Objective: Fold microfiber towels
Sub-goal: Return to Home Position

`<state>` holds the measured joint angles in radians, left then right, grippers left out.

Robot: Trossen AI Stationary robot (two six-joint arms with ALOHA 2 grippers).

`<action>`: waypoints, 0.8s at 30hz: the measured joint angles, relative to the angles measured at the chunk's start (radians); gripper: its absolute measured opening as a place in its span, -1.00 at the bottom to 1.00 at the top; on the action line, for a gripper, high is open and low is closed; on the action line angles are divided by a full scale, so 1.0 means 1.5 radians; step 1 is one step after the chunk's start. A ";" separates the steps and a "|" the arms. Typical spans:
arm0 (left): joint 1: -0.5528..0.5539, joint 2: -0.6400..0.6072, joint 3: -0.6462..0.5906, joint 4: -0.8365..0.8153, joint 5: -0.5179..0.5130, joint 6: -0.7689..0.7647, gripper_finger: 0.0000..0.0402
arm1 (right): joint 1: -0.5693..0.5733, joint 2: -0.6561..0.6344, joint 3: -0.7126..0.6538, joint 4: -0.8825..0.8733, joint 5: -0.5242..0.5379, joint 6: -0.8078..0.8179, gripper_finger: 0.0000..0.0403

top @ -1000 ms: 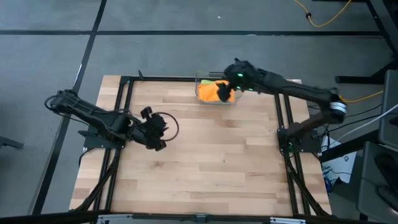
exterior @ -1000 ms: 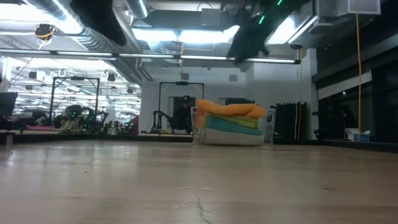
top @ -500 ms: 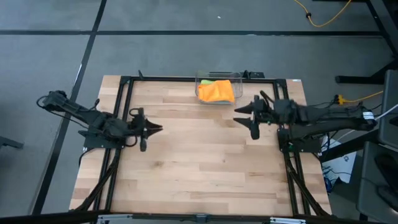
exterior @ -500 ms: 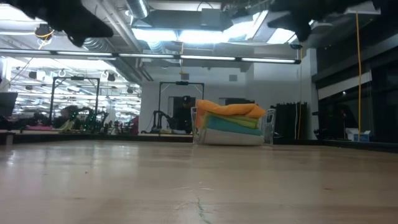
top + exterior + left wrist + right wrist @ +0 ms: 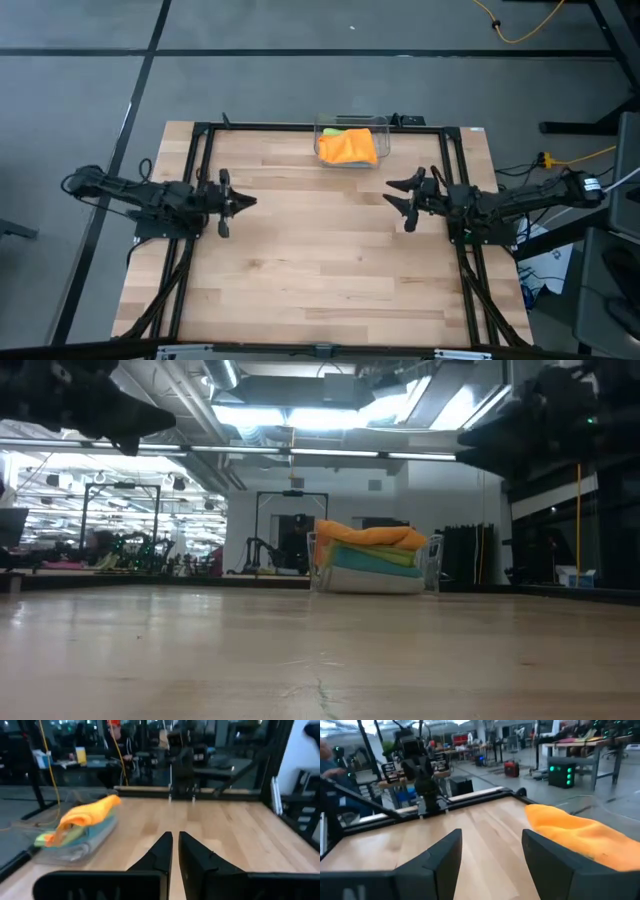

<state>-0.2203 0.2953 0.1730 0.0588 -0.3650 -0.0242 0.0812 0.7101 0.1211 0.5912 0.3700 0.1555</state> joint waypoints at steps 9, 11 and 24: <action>0.045 -0.122 -0.001 -0.081 0.053 -0.031 -0.97 | 0.000 -0.178 -0.074 -0.080 0.003 -0.035 0.04; 0.047 -0.137 -0.001 -0.127 0.074 -0.059 -0.98 | 0.000 -0.210 -0.073 -0.130 0.001 -0.034 0.04; 0.046 -0.150 -0.001 -0.254 0.049 -0.140 -0.98 | 0.000 -0.257 -0.072 -0.309 -0.003 -0.038 0.04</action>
<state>-0.1506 0.0696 0.1711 -0.3224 -0.2913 -0.2337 0.0818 0.3244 0.0124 0.1284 0.3656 0.0992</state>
